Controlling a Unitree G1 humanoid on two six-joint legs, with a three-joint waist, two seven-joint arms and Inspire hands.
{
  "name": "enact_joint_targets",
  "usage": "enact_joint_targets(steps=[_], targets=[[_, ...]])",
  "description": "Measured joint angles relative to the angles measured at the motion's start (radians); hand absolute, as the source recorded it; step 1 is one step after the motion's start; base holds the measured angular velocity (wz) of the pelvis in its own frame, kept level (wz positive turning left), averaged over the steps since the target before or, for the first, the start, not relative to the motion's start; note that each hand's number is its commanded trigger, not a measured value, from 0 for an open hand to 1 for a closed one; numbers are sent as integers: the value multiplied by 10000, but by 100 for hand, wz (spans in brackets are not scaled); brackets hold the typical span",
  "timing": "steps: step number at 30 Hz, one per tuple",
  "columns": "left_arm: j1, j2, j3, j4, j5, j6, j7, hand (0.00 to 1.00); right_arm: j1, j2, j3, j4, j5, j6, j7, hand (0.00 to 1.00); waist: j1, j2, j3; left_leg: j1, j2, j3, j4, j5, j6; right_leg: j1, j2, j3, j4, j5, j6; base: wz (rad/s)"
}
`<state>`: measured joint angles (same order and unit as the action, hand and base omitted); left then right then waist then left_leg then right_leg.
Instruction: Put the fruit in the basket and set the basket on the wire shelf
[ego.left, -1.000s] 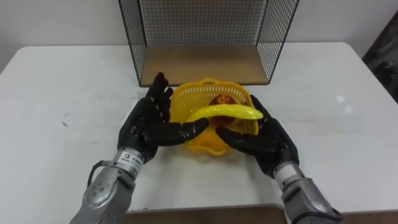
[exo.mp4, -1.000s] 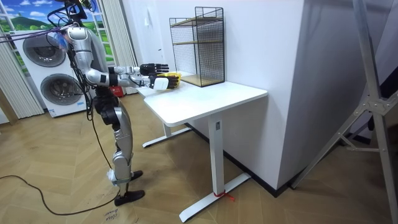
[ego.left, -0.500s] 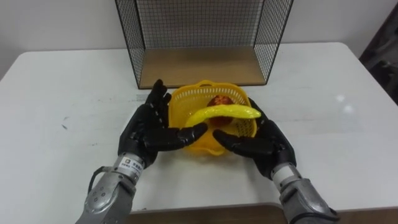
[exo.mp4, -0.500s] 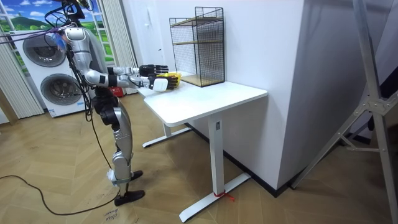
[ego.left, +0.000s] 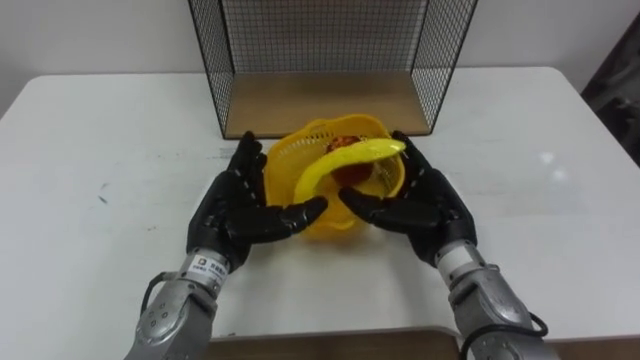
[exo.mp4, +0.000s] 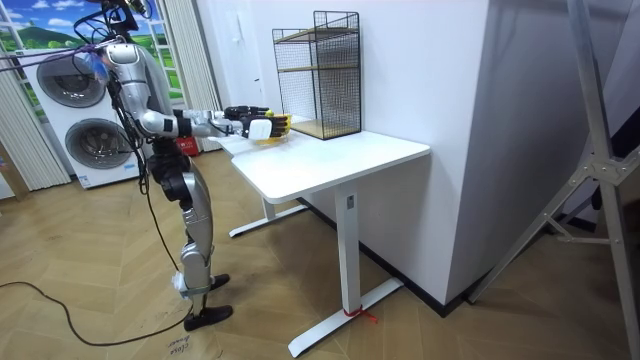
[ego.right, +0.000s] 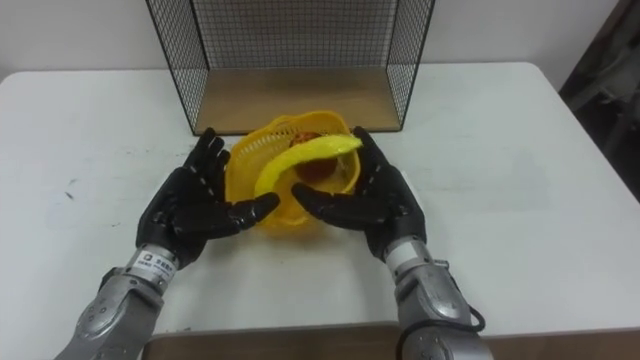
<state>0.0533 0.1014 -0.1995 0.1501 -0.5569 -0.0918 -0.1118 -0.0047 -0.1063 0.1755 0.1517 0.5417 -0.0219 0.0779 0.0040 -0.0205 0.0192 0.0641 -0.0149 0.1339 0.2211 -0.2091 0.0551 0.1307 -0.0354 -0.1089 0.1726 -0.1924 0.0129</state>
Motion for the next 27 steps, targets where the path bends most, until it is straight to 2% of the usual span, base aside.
enact_joint_targets(steps=[5,27], targets=[[0,-2,-2,0,1,58,23,0,-342,1,-1,-25,-3,-17,-128,0,-10,-43,0,8,0,5,13,1,0,-2,-4,2,1,1,0,0],[-246,-63,0,-62,-2,118,409,0,-348,-30,215,-339,-4,-66,-533,0,-30,-88,-10,-137,5,-49,64,0,-1,-90,-1,-55,4,2,-2,0]])
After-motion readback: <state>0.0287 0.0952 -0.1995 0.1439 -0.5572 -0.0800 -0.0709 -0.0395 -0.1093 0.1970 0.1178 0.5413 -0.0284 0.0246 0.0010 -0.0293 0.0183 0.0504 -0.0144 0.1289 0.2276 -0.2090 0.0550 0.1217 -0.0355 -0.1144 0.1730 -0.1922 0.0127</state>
